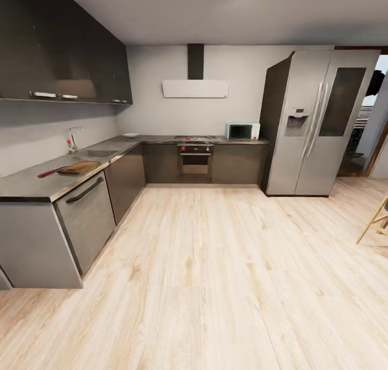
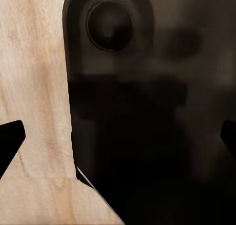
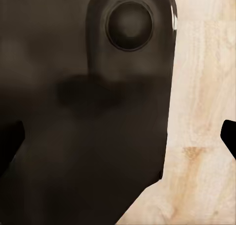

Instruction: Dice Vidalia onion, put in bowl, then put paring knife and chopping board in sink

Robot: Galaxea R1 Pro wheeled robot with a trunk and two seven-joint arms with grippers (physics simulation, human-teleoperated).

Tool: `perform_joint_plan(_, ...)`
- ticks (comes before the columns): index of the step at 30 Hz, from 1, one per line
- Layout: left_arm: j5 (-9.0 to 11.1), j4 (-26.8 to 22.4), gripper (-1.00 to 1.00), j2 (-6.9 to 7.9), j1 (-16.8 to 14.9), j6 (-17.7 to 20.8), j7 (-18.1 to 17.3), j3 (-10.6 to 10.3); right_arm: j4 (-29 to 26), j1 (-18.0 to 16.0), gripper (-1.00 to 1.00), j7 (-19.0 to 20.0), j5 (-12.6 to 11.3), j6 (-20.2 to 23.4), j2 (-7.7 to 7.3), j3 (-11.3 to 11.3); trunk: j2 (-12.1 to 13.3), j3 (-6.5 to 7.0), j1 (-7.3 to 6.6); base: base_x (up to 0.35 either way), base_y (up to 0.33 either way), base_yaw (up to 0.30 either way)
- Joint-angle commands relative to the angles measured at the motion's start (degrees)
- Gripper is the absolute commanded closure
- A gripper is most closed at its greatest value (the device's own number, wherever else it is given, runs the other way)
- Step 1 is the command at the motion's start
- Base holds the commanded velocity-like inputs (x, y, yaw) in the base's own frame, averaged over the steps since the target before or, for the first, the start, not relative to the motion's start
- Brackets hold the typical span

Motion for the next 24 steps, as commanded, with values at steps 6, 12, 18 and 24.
perform_joint_plan(6,-0.11,-0.18,-1.00,0.44,0.10,-0.01,0.00,0.09,-1.06,-0.88,-1.00,0.35,-0.04,0.09,1.49,0.22,-0.02,-0.03,0.00,0.000,0.000,0.000)
perform_joint_plan(12,-0.09,-0.18,-1.00,0.56,0.09,0.03,0.00,0.09,-1.37,-0.88,-1.00,0.28,0.08,0.09,2.43,0.26,-0.02,-0.03,0.00,0.000,0.000,0.000)
perform_joint_plan(18,-0.09,-0.18,-1.00,0.54,0.10,0.03,0.00,0.09,-1.41,-0.89,-1.00,0.27,0.09,0.09,2.54,0.26,-0.02,-0.03,0.00,0.000,0.000,0.000)
perform_joint_plan(24,0.00,-0.16,-1.00,0.43,0.13,0.06,0.00,-0.01,-1.46,-0.88,-1.00,0.27,-0.06,0.09,2.61,0.10,-0.02,-0.03,0.00,0.000,0.000,0.000)
